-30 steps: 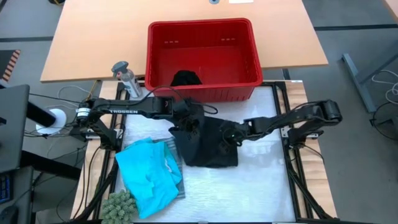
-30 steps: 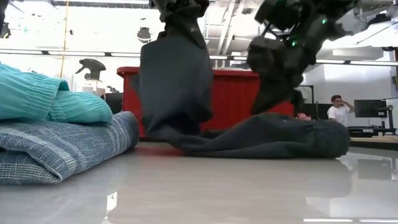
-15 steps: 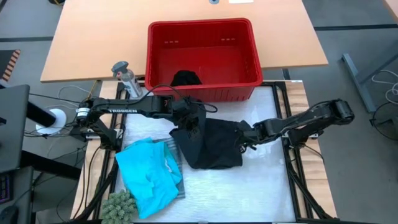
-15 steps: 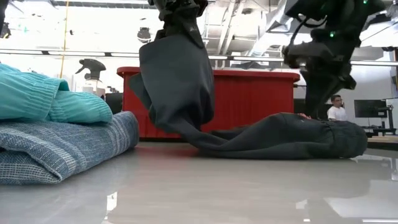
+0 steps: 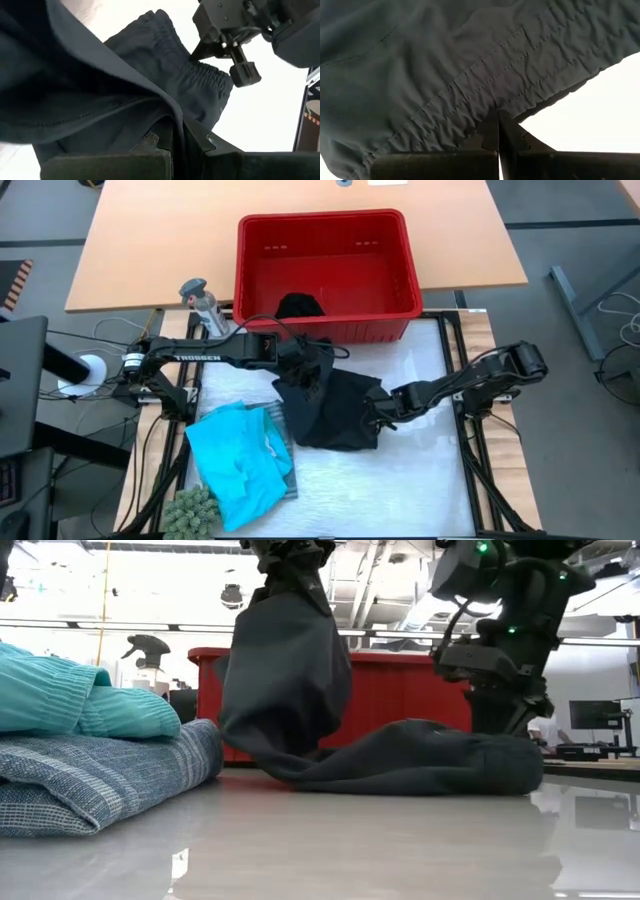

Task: Fold Laundry from Bin
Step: Fold the black shorts from the red organizer bin

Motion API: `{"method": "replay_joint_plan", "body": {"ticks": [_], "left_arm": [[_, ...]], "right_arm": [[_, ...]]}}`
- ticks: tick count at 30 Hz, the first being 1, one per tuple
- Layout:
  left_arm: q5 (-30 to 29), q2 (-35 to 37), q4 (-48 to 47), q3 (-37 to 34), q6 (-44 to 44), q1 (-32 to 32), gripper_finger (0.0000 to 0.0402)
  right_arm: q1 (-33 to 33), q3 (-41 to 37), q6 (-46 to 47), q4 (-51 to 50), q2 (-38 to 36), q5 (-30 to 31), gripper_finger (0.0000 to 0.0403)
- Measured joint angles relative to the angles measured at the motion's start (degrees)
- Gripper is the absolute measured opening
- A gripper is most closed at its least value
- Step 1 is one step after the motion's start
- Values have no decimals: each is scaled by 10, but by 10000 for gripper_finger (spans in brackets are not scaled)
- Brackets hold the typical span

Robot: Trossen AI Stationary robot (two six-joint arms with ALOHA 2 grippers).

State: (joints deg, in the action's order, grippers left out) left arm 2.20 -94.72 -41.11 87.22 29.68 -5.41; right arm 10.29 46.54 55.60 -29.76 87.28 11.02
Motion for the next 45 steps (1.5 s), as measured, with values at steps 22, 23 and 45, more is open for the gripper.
{"method": "replay_joint_plan", "body": {"ticks": [22, 23, 45], "left_arm": [[21, -69, 87, -1, 68, 24, 0], [21, -70, 94, -1, 71, 25, 0], [60, -151, 247, 0, 143, 57, 8]], "right_arm": [[-28, 0, -19, 48, 1, -6, 18], [-29, 0, -21, 48, 1, -6, 18], [-46, 0, -49, 65, 1, -4, 18]]}}
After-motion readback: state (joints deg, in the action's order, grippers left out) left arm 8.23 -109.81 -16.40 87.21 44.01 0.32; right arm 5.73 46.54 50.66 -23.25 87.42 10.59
